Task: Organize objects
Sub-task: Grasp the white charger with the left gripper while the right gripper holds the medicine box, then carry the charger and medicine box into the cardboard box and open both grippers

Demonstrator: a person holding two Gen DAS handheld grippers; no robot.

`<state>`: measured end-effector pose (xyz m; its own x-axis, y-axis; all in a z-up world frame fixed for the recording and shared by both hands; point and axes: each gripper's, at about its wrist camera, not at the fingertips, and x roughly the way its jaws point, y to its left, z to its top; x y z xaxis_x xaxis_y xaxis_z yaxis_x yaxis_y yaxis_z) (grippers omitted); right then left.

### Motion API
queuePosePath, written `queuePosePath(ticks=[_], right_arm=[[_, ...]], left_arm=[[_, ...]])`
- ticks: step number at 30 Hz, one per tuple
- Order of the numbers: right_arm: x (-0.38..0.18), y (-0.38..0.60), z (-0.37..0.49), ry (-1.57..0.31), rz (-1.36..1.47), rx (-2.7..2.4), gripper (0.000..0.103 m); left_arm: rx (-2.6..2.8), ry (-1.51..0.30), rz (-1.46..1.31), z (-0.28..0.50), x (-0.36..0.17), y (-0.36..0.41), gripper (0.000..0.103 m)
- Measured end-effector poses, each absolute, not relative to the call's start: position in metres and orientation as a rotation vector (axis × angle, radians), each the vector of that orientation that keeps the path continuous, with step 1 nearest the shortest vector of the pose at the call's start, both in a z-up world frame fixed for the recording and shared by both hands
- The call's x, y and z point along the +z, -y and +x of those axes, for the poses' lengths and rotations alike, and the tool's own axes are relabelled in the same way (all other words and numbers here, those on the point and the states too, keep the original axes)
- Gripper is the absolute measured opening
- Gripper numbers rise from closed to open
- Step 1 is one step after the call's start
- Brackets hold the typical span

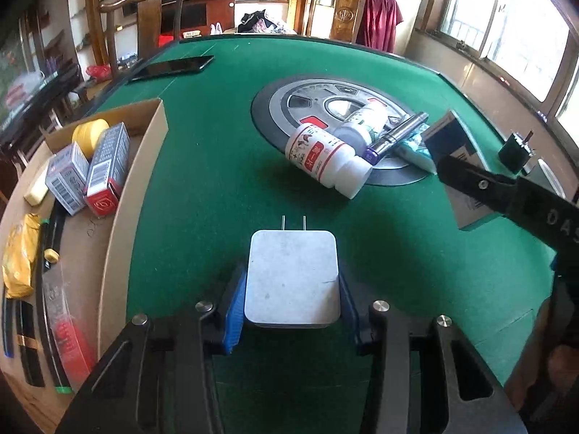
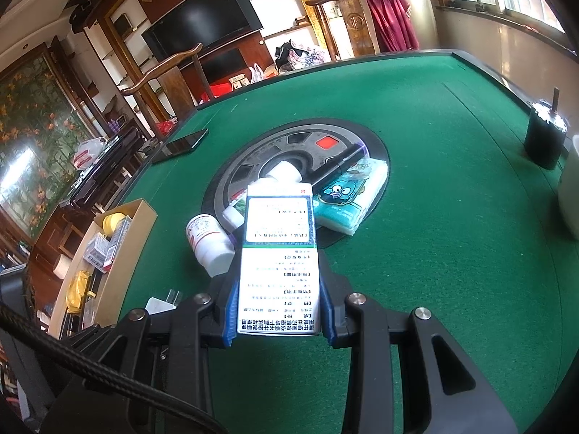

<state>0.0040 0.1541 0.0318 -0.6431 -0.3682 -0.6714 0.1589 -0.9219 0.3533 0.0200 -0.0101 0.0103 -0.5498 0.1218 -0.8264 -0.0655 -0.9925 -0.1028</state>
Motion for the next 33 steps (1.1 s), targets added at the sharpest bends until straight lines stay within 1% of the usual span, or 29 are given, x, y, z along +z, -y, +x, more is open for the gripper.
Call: queuePosePath(ticks=[4, 12, 15, 25, 33], right_arm=[[0.032, -0.152, 0.005, 0.363, 1.136, -2.585, 0.032], [0.03, -0.144, 0.011, 0.359, 1.14, -2.542, 0.032], [0.03, -0.136, 0.021, 0.314, 1.128, -2.555, 0.032], [0.038, -0.102, 0.056, 0.285, 1.101, -2.537, 0.032], [0.077, -0.036, 0.075, 0.143, 1.001, -2.452, 0.032]], left_arm=[[2.653, 0.11, -1.408, 0.025, 0.015, 0.011, 0.039], [2.656, 0.182, -1.313, 0.04, 0.04, 0.024, 0.039], [2.656, 0.219, -1.27, 0.049, 0.05, 0.035, 0.039], [2.691, 0.373, -1.134, 0.074, 0.085, 0.101, 0.039], [2.758, 0.496, -1.076, 0.089, 0.089, 0.167, 0.039]])
